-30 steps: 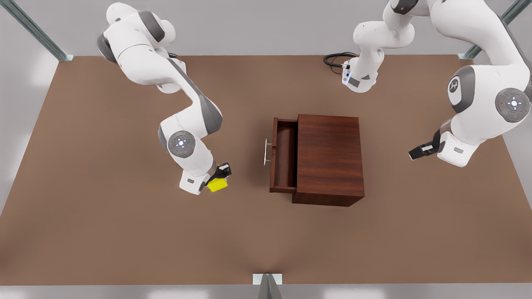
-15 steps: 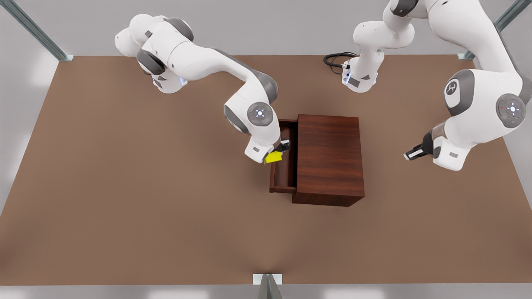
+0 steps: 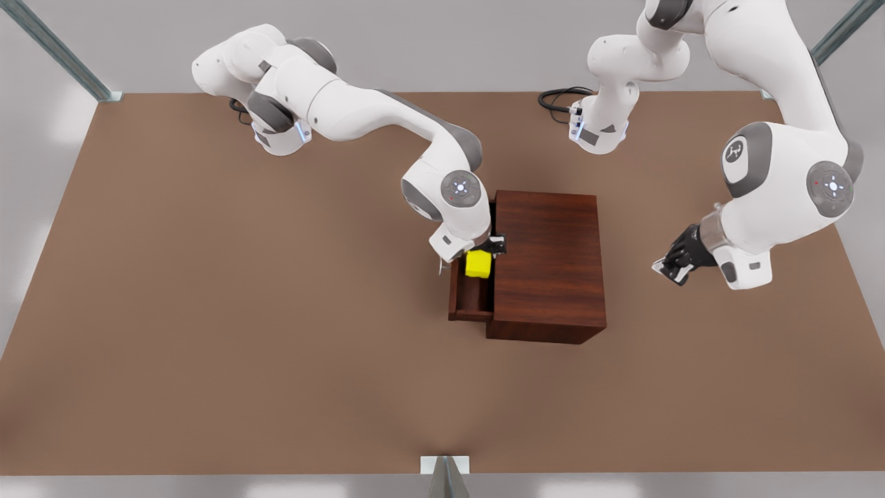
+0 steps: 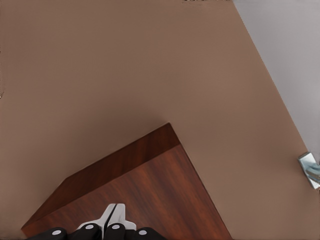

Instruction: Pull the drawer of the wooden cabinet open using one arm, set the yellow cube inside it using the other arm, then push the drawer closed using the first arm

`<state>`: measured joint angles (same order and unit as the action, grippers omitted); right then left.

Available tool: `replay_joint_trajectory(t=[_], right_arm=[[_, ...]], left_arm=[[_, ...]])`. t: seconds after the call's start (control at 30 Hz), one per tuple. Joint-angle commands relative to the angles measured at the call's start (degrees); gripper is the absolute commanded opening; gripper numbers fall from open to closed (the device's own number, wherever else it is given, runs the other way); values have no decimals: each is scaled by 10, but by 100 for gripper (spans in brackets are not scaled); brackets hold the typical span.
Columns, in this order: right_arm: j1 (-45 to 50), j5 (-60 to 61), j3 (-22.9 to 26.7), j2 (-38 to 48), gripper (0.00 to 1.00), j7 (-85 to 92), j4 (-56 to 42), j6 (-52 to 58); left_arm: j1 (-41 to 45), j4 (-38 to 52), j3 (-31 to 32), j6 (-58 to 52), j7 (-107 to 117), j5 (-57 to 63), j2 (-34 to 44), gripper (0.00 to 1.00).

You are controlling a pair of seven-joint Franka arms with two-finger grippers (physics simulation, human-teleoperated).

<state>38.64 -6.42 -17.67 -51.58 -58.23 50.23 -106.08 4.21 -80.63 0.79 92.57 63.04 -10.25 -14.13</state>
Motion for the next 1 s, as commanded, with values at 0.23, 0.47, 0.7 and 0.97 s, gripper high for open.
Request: replay_joint_trajectory(t=[0.23,0.47,0.7,0.97], right_arm=[[-232,-25,-2,198,100,203,45,180],[-403,25,108,402,100,581,233,206],[-372,39,99,397,100,549,241,220],[-371,33,91,396,100,654,233,208]], left_arm=[[174,1,0,74,547,-60,-19,21],[399,13,0,284,866,16,-139,21],[456,17,-1,348,937,94,-226,21],[443,-15,0,275,817,92,-228,21]])
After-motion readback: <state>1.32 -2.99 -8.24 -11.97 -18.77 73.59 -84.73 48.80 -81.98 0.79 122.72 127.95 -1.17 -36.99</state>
